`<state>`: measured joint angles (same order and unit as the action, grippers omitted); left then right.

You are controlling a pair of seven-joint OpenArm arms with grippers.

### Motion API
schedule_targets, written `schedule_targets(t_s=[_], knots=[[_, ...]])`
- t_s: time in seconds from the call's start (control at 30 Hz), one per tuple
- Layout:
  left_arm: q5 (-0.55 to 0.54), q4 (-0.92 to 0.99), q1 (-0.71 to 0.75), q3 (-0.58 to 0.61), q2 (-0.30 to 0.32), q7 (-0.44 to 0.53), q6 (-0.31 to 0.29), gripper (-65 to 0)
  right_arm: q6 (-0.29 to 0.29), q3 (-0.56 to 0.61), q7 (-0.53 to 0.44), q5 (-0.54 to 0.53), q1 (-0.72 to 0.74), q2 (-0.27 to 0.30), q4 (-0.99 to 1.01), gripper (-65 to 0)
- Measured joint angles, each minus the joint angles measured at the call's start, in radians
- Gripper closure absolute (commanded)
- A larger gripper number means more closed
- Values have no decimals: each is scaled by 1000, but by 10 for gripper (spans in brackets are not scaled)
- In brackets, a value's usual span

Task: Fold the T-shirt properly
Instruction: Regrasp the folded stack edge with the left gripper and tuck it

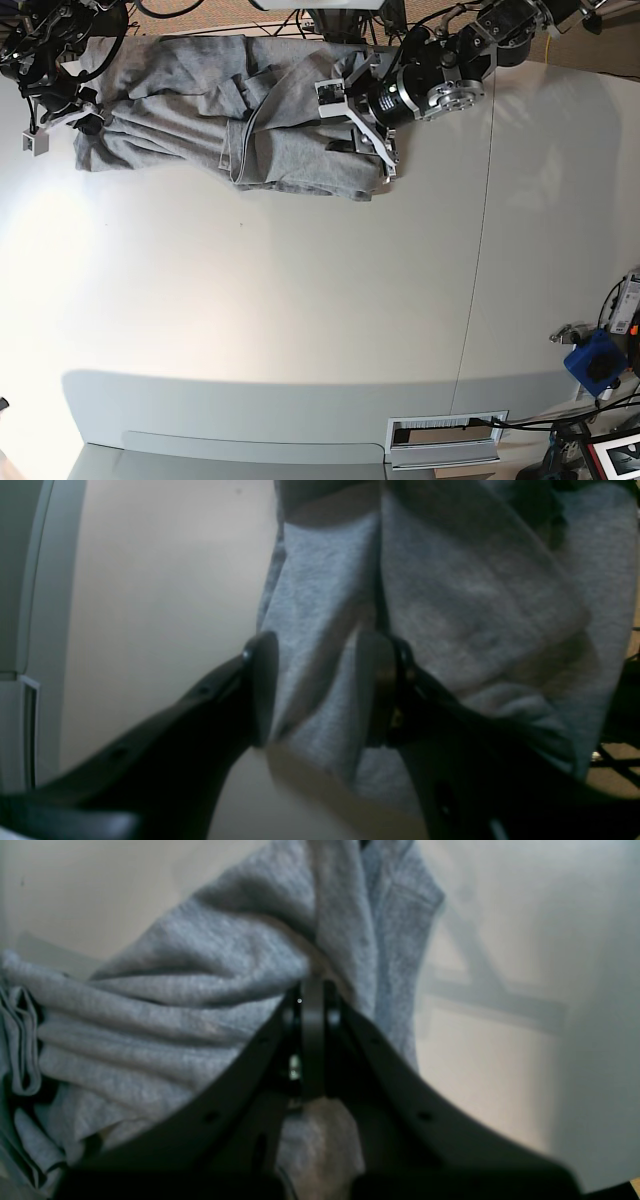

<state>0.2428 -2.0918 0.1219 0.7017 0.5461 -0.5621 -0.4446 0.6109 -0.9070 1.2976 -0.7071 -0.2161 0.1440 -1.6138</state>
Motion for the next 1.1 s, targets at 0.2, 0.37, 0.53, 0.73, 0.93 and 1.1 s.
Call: schedule_targets(t_s=[0.2, 0.37, 0.53, 0.73, 0.93, 1.1], knots=[[60, 117, -56, -1, 0, 43, 80, -256, 0, 0, -9, 0, 0, 0, 0, 0], [36, 174, -92, 0, 29, 52, 63, -248, 0, 0, -12, 0, 0, 0, 0, 0], [33, 131, -92, 0, 92, 89, 40, -248, 0, 0, -12, 0, 0, 0, 0, 0], [-171, 39, -89, 3, 161, 97, -161, -248, 0, 0, -12, 0, 0, 0, 0, 0], [-263, -21, -64, 3, 163, 84, -223, -247, 0, 0, -12, 0, 0, 0, 0, 0], [-209, -15, -16, 3, 109, 84, -223, -247, 0, 0, -12, 0, 0, 0, 0, 0]])
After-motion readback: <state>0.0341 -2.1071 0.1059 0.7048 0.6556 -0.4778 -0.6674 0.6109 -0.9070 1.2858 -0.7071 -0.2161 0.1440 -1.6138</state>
